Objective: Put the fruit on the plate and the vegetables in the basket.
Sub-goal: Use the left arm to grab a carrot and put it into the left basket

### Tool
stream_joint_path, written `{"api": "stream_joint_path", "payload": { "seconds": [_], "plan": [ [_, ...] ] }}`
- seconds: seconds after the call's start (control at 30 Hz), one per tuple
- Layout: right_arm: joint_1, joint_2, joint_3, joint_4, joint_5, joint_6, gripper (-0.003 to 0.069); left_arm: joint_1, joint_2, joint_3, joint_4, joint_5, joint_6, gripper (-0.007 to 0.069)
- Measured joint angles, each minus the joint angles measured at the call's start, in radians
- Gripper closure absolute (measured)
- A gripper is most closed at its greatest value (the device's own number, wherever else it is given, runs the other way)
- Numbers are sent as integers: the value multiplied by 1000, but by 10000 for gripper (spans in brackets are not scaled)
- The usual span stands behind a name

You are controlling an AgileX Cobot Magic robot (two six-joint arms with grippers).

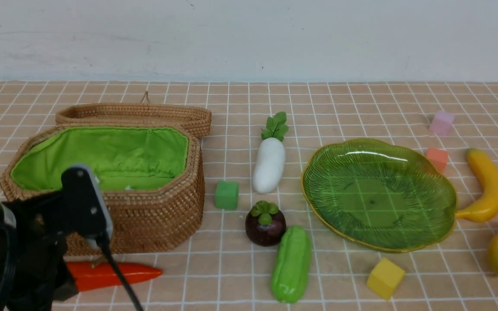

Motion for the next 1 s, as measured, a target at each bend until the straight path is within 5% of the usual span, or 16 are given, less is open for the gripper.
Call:
{"api": "stream_joint_path", "payload": {
  "seconds": [0.17, 0.33, 0.6, 1.0],
  "plan": [
    [1, 0, 0, -1, 0, -47, 593, 3, 95, 7, 85, -121, 14, 225],
    [1, 0, 0, -1, 0, -50, 592, 3, 196, 7, 164, -198, 17, 53],
    [1, 0, 0, 27, 0, -50, 584, 3, 330, 7, 266, -290, 18, 86],
    [1, 0, -1, 49, 0, -50, 573, 3, 357, 6, 227, -208, 42, 232]
  ]
}}
